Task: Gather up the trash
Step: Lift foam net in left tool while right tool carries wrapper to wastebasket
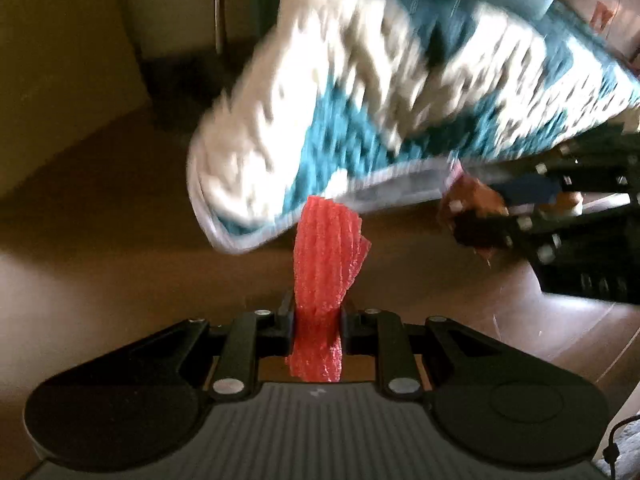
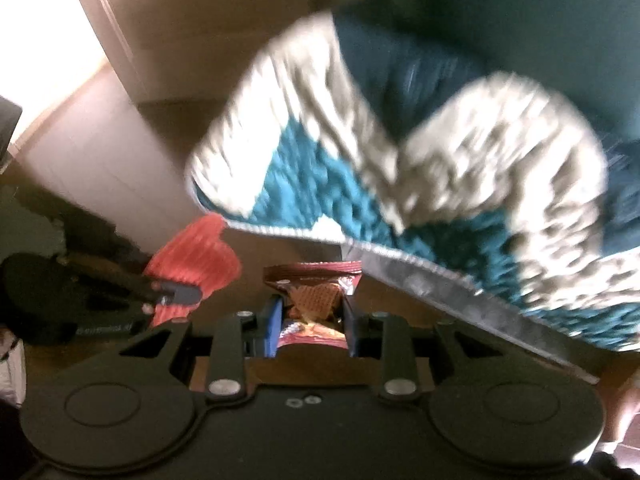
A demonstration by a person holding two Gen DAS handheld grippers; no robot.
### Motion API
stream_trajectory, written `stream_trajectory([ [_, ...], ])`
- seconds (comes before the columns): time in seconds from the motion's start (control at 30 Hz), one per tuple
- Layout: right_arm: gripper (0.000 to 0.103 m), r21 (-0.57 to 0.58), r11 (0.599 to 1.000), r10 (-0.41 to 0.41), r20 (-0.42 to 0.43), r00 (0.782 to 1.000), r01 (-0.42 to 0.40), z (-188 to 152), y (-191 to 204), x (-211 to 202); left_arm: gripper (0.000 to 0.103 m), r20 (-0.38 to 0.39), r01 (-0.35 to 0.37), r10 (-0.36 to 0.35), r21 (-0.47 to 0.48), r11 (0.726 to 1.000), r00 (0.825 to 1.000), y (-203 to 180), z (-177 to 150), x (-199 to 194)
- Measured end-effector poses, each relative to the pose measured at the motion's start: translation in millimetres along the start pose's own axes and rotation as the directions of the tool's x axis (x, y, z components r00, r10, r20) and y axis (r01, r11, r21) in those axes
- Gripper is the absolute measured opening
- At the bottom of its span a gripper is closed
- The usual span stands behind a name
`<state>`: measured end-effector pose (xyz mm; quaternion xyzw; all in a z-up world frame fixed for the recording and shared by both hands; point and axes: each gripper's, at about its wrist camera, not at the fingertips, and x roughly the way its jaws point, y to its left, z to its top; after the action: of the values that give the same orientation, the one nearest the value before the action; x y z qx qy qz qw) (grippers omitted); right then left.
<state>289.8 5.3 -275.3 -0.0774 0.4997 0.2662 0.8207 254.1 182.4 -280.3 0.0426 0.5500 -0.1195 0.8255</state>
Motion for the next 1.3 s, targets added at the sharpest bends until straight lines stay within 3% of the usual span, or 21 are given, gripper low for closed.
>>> stream_trajectory([
  [0.23,0.030,-0.008,1.000,-0.016,0.143,0.990,0.017,11,1,-91,0.020,0.178,-0.028,0.035,-0.038,0.999,0.983,-26,33,-86],
  [0.53,0.030,-0.013,0.997,-0.069,0.324,0.943,0.077,14,0,-205,0.020,0.340,-0.060,0.084,-0.080,0.995,0.937,-76,52,-178],
  [0.73,0.030,-0.008,0.994,-0.094,0.438,0.894,0.109,23,-9,-265,0.020,0.409,-0.083,0.116,-0.099,0.992,0.905,-109,68,-220],
  [1.07,0.030,-0.002,0.988,-0.124,0.593,0.795,0.155,49,-29,-343,0.020,0.547,-0.079,0.117,-0.093,0.993,0.829,-156,116,-289],
  [1.3,0.030,0.023,0.979,-0.167,0.654,0.738,0.201,83,-52,-374,0.020,0.585,-0.053,0.115,-0.123,0.991,0.803,-170,166,-312],
])
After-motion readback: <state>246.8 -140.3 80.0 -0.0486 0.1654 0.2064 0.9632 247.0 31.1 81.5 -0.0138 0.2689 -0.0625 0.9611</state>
